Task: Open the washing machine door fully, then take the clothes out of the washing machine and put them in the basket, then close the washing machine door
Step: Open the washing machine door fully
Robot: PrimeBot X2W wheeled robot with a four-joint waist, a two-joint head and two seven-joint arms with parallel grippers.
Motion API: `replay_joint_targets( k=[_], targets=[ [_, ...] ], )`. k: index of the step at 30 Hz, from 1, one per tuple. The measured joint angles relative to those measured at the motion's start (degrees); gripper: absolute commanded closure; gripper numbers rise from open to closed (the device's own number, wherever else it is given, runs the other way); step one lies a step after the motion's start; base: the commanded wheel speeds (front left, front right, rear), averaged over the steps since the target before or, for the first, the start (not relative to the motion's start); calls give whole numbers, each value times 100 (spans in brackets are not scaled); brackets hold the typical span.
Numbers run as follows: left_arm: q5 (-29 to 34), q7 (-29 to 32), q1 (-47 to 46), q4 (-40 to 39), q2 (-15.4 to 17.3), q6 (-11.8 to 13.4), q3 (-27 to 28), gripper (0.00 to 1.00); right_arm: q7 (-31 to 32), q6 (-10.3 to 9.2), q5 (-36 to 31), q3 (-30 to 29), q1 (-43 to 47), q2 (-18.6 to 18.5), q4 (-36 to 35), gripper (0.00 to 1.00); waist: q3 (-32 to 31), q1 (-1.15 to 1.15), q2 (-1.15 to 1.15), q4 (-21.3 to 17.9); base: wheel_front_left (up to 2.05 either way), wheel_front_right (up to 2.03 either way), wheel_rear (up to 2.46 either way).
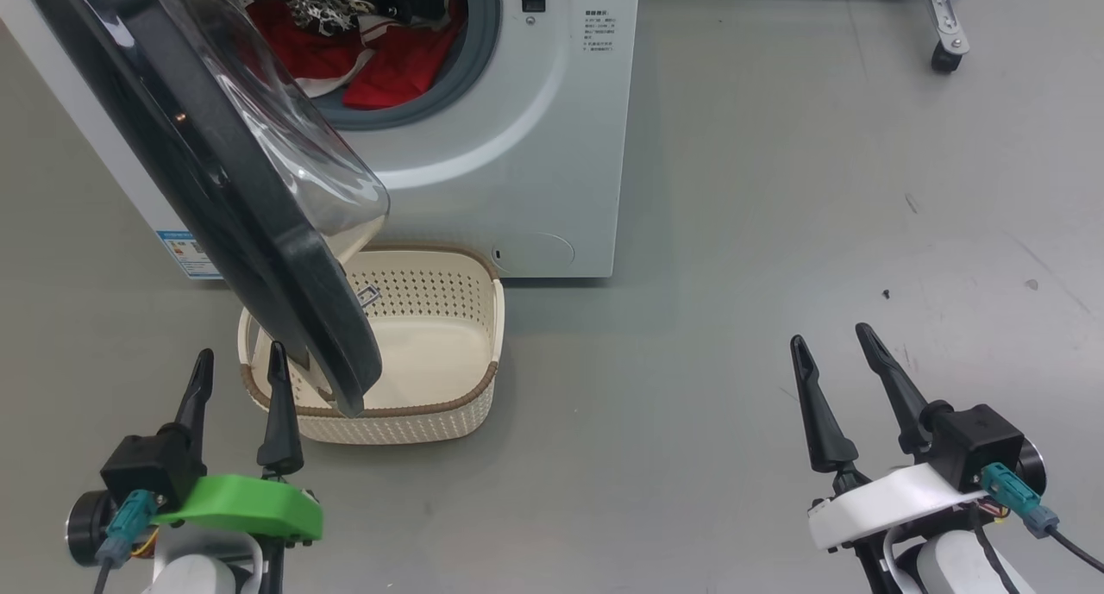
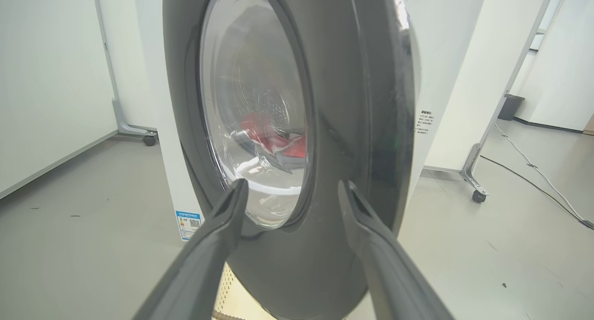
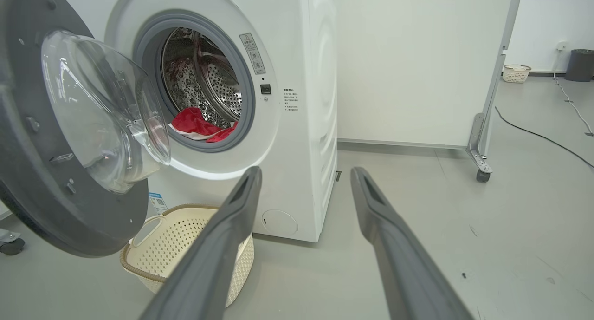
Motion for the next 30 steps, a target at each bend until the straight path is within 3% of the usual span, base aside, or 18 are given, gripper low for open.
replay_joint_targets(
  k=[9,10,12,30],
  targets=[
    [1,0,0,9,-3,-7,0,0,0,73,-66,-136,5,99,0,0,40,0,0,22,0,0,0],
    [1,0,0,11,-4,-7,-1,9,0,101,-75,-144,6,108,0,0,44,0,0,24,0,0,0],
    [1,0,0,16,-4,-9,-2,100,0,102,-96,-151,8,114,0,0,48,0,0,26,0,0,0],
    [1,-1,-52,-385,-15,-29,247,100,-1,299,-308,-319,18,339,20,0,100,0,0,-3,0,0,0]
  ],
)
